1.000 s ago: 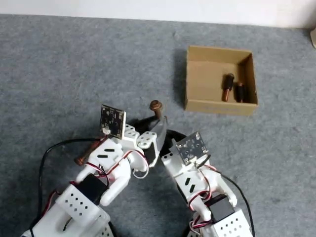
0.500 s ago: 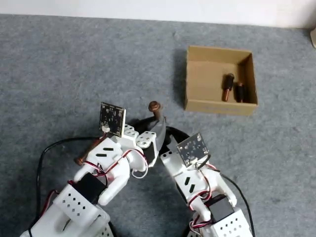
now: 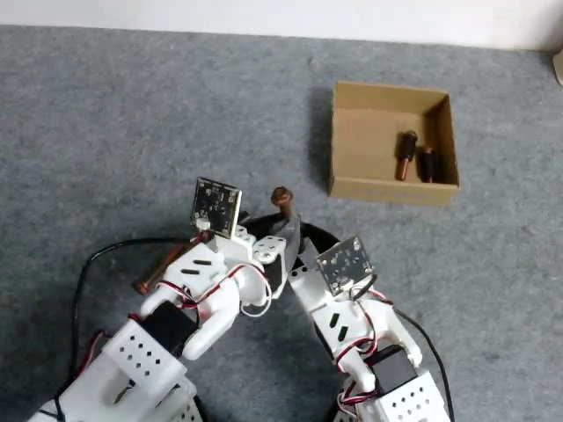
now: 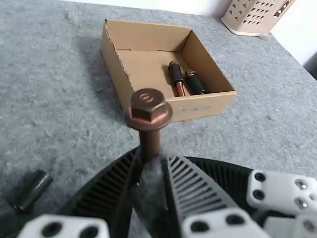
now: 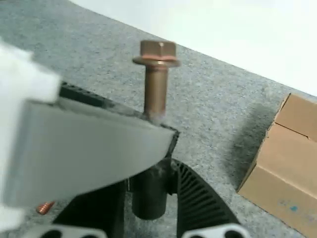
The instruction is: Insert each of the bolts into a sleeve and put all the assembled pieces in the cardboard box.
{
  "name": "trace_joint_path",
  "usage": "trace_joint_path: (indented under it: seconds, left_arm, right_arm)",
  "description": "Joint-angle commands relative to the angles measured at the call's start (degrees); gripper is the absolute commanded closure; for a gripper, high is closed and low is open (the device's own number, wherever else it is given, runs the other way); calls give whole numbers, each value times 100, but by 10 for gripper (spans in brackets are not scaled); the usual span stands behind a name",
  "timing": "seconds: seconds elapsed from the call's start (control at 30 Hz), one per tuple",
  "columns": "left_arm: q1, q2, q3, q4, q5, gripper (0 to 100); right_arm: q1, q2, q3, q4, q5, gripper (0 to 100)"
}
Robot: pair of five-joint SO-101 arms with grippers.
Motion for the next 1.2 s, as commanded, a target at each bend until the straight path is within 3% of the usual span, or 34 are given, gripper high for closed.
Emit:
trace_joint_path:
  seconds: [0.0, 0.07, 0.23, 0.3, 0.53, 0.77, 0.93, 1.1, 1.17]
  left_arm:
    - [84, 180, -75, 53, -18, 989]
    - [-40, 198, -75, 53, -18, 943]
    - [-75, 198, -75, 79, 18, 704]
    - [-75, 215, -75, 79, 18, 667]
    - [-75, 189, -75, 70, 18, 746]
    - [-75, 48, -75, 70, 26, 755]
    - [-84, -1165, 13, 431, 26, 787]
    - [-127, -2624, 189, 897, -9, 1000]
    - [-127, -3055, 435, 826, -18, 968]
  right_arm:
    - [-4, -101, -189, -321, 35, 994]
    - [-4, -101, -189, -321, 35, 994]
    - [-4, -101, -22, -321, 62, 994]
    - [-4, -101, 40, -321, 70, 994]
    - [-4, -101, 57, -321, 70, 994]
    - [-4, -101, 171, -321, 70, 994]
    - [-13, -101, 453, -655, 79, 994]
    - [-31, -101, 532, -690, 79, 994]
    - [-31, -101, 532, -690, 79, 994]
